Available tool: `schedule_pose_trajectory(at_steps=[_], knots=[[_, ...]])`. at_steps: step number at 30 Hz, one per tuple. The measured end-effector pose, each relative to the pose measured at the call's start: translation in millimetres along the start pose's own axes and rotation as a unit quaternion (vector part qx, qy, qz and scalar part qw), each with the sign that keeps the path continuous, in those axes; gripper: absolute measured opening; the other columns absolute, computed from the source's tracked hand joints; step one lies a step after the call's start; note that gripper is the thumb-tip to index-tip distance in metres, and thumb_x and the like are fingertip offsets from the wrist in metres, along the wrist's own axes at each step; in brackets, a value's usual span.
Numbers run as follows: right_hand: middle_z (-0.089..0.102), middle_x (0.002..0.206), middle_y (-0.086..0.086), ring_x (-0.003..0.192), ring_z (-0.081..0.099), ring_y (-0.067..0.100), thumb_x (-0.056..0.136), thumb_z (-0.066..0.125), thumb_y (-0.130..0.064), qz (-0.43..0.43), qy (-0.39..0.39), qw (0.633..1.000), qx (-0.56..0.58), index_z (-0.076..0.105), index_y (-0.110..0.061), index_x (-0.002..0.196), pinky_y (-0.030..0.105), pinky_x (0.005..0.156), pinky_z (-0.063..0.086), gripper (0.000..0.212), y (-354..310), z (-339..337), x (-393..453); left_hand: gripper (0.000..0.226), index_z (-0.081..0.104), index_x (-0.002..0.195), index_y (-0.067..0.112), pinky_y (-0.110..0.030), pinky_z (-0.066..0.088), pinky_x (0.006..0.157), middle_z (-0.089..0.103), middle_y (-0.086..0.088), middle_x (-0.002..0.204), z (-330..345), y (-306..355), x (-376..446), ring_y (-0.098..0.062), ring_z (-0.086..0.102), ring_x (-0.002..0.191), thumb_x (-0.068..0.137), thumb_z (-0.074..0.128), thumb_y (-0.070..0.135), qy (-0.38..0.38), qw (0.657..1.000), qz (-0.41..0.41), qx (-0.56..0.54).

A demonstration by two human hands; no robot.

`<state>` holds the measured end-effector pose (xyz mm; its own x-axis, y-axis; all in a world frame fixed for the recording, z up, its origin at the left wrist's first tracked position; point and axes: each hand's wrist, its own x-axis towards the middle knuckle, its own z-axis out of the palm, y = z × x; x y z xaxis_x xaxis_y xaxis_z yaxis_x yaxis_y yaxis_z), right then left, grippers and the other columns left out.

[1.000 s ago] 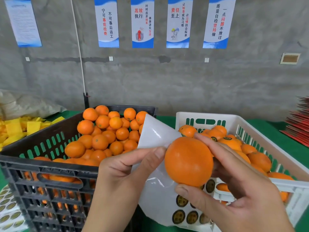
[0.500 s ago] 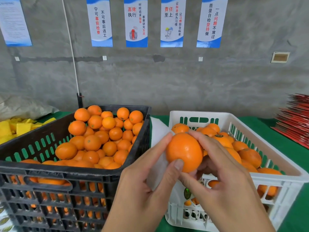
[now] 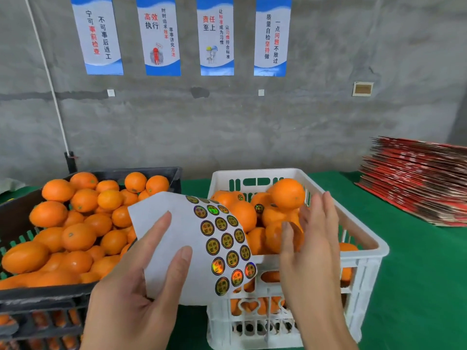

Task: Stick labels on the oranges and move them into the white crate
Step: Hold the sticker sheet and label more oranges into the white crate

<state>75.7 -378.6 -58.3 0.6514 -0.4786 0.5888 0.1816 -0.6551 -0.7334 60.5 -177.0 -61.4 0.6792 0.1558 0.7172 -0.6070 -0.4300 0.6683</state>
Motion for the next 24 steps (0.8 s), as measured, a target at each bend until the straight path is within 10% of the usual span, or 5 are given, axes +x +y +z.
schedule_pose_trajectory(at_steps=[7, 13, 18, 21, 24], knots=[[0.020, 0.167, -0.015, 0.148, 0.031, 0.005, 0.105, 0.048, -0.028, -0.042, -0.052, 0.998, -0.001, 0.035, -0.022, 0.158, 0.023, 0.121, 0.029, 0.054, -7.8, 8.0, -5.5, 0.052, 0.066, 0.130, 0.033, 0.014, 0.032, 0.070, 0.063, 0.020, 0.113, 6.4, 2.4, -0.3, 0.005, 0.056, 0.093, 0.078, 0.068, 0.036, 0.003, 0.999, -0.008, 0.035], [0.035, 0.156, -0.027, 0.141, 0.031, -0.009, 0.104, 0.052, -0.037, -0.069, -0.118, 0.989, 0.064, 0.043, -0.035, 0.152, 0.029, 0.114, 0.043, 0.049, -27.1, 21.5, -18.5, 0.050, 0.061, 0.123, 0.049, 0.012, 0.036, 0.067, 0.055, 0.047, 0.108, 0.8, 5.3, 2.6, 0.038, 0.047, 0.098, 0.076, 0.071, 0.036, 0.024, 0.998, -0.029, -0.042], [0.048, 0.147, -0.028, 0.132, 0.046, -0.009, 0.093, 0.051, -0.062, -0.036, -0.190, 0.973, 0.126, 0.040, -0.041, 0.152, 0.021, 0.106, 0.048, 0.063, -46.0, 37.6, -36.3, 0.055, 0.072, 0.117, 0.049, -0.005, 0.053, 0.071, 0.068, 0.041, 0.110, -16.7, -5.4, 12.2, 0.015, 0.065, 0.103, 0.066, 0.081, 0.031, 0.048, 0.985, -0.075, -0.149], [0.061, 0.129, -0.030, 0.110, 0.058, -0.020, 0.073, 0.065, -0.066, 0.058, -0.229, 0.933, 0.270, 0.049, -0.041, 0.146, 0.004, 0.079, 0.050, 0.078, -56.2, 38.8, -39.3, 0.057, 0.077, 0.116, 0.042, -0.013, 0.058, 0.072, 0.074, 0.024, 0.116, -30.0, -10.4, 18.3, 0.003, 0.071, 0.105, 0.064, 0.084, 0.020, 0.024, 0.971, -0.093, -0.218], [0.074, 0.120, -0.008, 0.104, 0.073, 0.005, 0.058, 0.084, -0.044, 0.125, -0.256, 0.861, 0.421, 0.060, -0.035, 0.135, 0.022, 0.076, 0.061, 0.081, -58.0, 35.2, -37.4, 0.053, 0.077, 0.113, 0.045, -0.012, 0.057, 0.076, 0.075, 0.021, 0.117, -43.4, -9.3, 20.7, 0.000, 0.072, 0.105, 0.070, 0.081, 0.014, -0.045, 0.976, -0.066, -0.200]])
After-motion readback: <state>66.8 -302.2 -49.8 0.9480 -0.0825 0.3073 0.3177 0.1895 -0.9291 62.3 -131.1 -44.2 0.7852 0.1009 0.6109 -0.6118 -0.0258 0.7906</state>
